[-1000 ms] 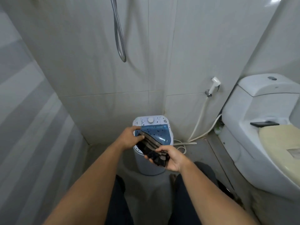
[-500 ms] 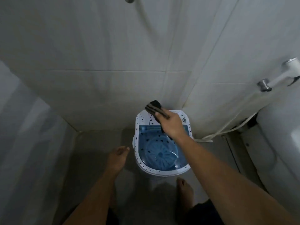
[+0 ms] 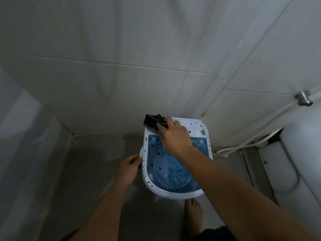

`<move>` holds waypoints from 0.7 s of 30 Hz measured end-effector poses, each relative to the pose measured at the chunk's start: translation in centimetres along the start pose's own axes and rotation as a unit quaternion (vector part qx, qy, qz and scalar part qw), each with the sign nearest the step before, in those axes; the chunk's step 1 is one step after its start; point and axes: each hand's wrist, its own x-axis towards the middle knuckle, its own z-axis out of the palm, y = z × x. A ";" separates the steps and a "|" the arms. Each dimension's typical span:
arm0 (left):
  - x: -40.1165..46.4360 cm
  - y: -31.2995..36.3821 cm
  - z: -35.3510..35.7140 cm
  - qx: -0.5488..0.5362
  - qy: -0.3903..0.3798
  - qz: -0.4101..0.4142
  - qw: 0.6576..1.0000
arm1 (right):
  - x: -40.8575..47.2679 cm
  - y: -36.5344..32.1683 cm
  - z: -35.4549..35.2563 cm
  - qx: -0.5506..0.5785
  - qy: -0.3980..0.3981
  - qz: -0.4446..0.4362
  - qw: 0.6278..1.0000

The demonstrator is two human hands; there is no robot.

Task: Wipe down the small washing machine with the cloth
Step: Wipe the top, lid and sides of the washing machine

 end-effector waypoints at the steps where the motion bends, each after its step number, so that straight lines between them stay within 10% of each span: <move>1: 0.0 0.0 0.0 -0.002 0.001 0.000 1.000 | 0.6 0.3 -0.5 0.028 -0.002 0.048 0.998; 4: 0.0 -0.1 0.0 -0.011 0.006 0.003 1.000 | 2.0 1.0 -2.0 0.103 0.019 0.143 0.984; 14: 0.4 -0.2 -0.1 -0.030 0.005 -0.002 1.000 | -0.5 -0.9 -1.4 0.019 -0.059 -0.033 0.998; 21: 0.9 -0.4 -0.1 -0.020 0.010 0.006 1.000 | 2.1 -1.9 -3.4 -0.056 -0.167 0.004 0.984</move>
